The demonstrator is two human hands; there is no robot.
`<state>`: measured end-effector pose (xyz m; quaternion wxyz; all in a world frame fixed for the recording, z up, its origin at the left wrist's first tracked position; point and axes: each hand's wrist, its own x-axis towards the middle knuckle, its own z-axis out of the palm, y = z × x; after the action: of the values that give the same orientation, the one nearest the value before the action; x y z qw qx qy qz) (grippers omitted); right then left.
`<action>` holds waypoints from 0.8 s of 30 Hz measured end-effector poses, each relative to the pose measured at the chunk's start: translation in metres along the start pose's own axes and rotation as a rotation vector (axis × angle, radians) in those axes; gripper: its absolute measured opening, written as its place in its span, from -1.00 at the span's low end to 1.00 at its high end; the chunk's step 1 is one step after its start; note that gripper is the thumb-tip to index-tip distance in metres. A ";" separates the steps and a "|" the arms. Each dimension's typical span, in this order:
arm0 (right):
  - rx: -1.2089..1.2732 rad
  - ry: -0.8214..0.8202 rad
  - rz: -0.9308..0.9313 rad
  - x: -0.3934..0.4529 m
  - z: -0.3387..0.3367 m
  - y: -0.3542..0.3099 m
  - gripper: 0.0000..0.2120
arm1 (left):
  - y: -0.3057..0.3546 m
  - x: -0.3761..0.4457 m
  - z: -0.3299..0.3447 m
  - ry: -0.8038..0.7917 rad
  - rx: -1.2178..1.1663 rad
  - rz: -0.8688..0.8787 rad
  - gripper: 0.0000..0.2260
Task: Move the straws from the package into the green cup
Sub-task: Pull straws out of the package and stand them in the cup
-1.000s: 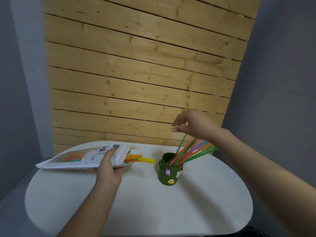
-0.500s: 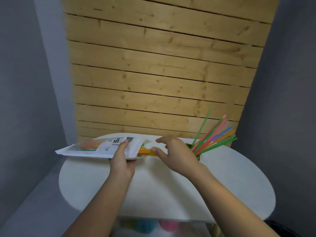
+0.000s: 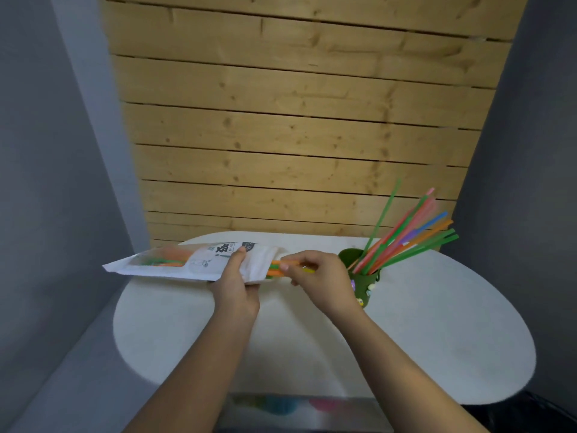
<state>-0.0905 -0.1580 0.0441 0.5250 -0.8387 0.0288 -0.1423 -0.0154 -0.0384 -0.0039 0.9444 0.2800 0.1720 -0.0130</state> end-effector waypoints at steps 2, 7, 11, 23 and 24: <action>0.076 0.038 0.029 0.002 -0.006 0.002 -0.92 | 0.003 0.001 0.001 0.004 -0.016 -0.001 -0.47; 0.371 0.168 0.093 0.002 -0.012 0.005 -0.91 | 0.009 0.001 0.000 0.016 -0.052 0.017 -0.48; 0.594 0.193 0.188 -0.003 0.000 0.006 -0.66 | 0.010 0.002 -0.002 0.036 -0.057 0.038 -0.47; 0.748 -0.026 0.316 -0.001 0.045 0.006 -0.12 | 0.009 -0.010 0.002 0.035 -0.017 0.005 -0.49; 0.706 -0.025 0.312 0.001 0.046 0.004 -0.12 | 0.008 -0.012 0.003 0.033 -0.017 -0.001 -0.49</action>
<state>-0.0767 -0.1197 0.0215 0.7970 -0.5935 0.0988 -0.0517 -0.0245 -0.0336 0.0064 0.9438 0.2721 0.1877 -0.0075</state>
